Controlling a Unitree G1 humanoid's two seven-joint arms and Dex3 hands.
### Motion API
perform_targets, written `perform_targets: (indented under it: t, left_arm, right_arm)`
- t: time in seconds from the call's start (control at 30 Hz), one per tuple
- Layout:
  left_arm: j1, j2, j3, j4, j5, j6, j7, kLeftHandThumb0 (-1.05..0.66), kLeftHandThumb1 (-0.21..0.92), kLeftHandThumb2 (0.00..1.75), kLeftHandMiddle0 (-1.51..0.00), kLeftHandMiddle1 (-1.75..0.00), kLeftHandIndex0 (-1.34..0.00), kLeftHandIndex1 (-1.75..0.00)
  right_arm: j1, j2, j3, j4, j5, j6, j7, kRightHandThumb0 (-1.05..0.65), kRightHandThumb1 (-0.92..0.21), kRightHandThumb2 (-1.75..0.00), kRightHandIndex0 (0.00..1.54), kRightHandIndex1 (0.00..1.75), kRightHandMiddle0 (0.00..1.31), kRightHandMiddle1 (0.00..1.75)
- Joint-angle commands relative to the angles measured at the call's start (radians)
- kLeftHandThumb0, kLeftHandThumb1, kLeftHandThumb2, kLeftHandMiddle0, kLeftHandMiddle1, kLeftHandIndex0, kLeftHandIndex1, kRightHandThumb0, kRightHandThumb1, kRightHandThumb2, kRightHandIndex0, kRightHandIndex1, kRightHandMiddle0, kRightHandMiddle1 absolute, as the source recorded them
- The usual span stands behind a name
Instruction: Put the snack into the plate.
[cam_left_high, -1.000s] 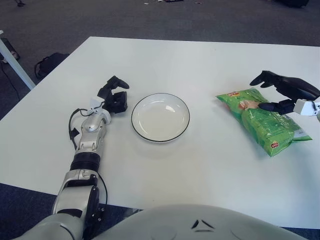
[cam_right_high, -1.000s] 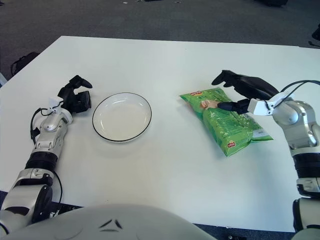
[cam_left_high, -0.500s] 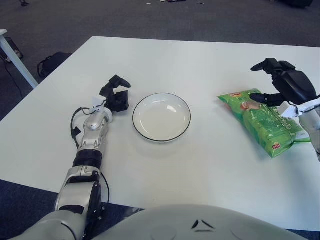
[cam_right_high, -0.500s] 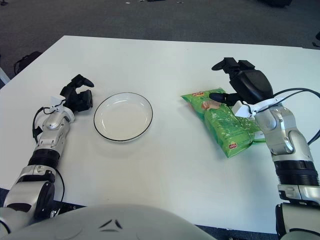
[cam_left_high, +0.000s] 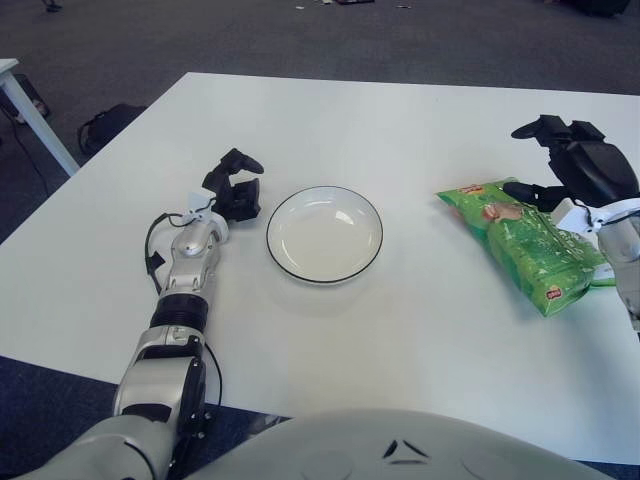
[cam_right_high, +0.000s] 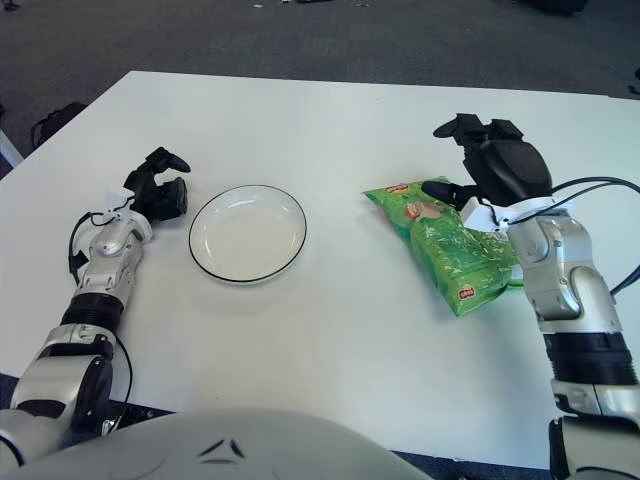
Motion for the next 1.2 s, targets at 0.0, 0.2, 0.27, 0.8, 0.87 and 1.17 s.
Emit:
perform_targets:
  t: [0.0,0.2,0.27,0.8,0.87,1.17]
  left_arm:
    - [0.062,-0.025,-0.01,0.062,0.016,0.024,0.004,-0.42,0.52,1.07,-1.16,-1.75,-0.46,-1.75]
    - [0.063,-0.026,-0.01,0.06,0.011,0.025,-0.005,-0.42,0.53,1.05,-1.14,-1.75,-0.45,-1.75]
    - [0.063,-0.026,-0.01,0.059,0.011,0.024,-0.007,-0.41,0.54,1.04,-1.14,-1.75,-0.44,-1.75]
    - [0.066,-0.018,-0.008,0.052,0.007,0.023,-0.024,-0.41,0.54,1.03,-1.14,-1.75,-0.44,-1.75]
    - [0.066,-0.018,-0.008,0.051,0.007,0.023,-0.024,-0.41,0.54,1.03,-1.14,-1.75,-0.44,-1.75]
    - [0.069,-0.018,-0.007,0.046,0.01,0.02,-0.018,-0.42,0.53,1.05,-1.15,-1.75,-0.45,-1.75]
  right_arm:
    - [0.078,0.001,-0.002,-0.187,-0.081,0.134,0.131,-0.91,-0.92,-0.74,0.0,0.14,0.0,0.48]
    - [0.126,0.006,0.033,-0.288,-0.196,0.241,0.248,-1.03,-0.92,-0.83,0.0,0.01,0.0,0.12]
    - [0.14,0.014,0.047,-0.311,-0.238,0.262,0.269,-1.04,-0.92,-0.86,0.0,0.01,0.0,0.06]
    - [0.211,0.022,0.069,-0.452,-0.469,0.304,0.481,-1.05,-0.92,-0.99,0.0,0.0,0.0,0.0]
    - [0.211,0.032,0.072,-0.461,-0.49,0.303,0.51,-1.05,-0.92,-1.0,0.0,0.0,0.0,0.0]
    - [0.236,0.135,0.162,-0.378,-0.604,0.311,0.517,-1.05,-0.92,-1.01,0.0,0.0,0.0,0.0]
